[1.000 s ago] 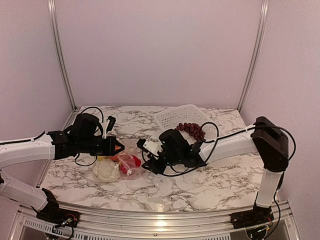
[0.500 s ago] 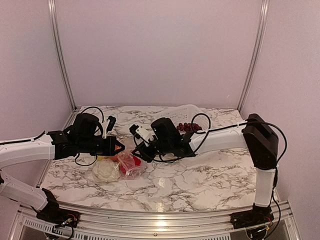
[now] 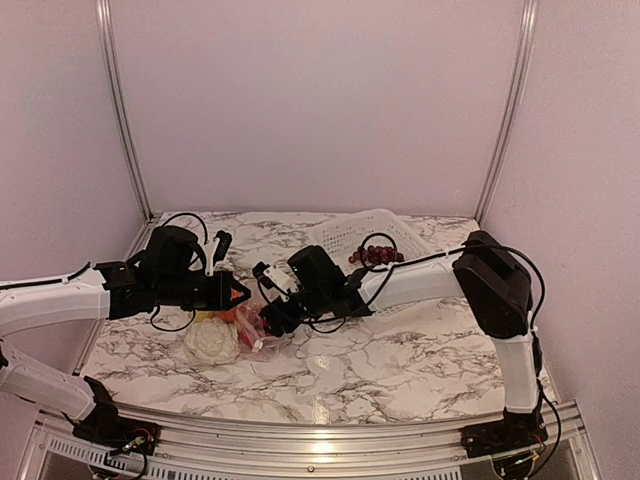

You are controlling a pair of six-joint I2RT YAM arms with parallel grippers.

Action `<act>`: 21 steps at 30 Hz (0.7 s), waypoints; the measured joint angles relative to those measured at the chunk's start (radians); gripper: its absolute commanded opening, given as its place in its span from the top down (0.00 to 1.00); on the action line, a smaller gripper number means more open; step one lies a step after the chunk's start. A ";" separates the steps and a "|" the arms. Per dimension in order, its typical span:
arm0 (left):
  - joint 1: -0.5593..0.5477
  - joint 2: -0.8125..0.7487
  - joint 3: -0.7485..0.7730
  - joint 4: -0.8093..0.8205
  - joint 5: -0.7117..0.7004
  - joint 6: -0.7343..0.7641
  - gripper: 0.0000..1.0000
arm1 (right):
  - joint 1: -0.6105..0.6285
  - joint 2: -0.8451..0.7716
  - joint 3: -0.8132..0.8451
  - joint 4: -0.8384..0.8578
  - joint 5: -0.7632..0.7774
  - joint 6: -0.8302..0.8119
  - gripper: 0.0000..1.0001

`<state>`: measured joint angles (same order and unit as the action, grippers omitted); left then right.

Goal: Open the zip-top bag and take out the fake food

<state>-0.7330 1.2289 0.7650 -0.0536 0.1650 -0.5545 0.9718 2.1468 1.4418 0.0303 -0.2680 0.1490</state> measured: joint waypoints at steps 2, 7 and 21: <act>0.000 0.000 -0.003 0.002 0.000 -0.003 1.00 | 0.000 0.015 0.011 -0.001 -0.009 0.018 0.28; 0.001 0.000 -0.027 0.006 -0.001 -0.010 1.00 | 0.000 0.047 0.042 -0.011 -0.006 0.050 0.10; 0.001 -0.008 -0.046 0.004 0.001 -0.018 1.00 | 0.042 0.064 0.048 0.002 0.066 -0.019 0.01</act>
<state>-0.7322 1.2209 0.7193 -0.0498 0.1661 -0.5728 1.0138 2.2108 1.4902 0.0322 -0.2016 0.1303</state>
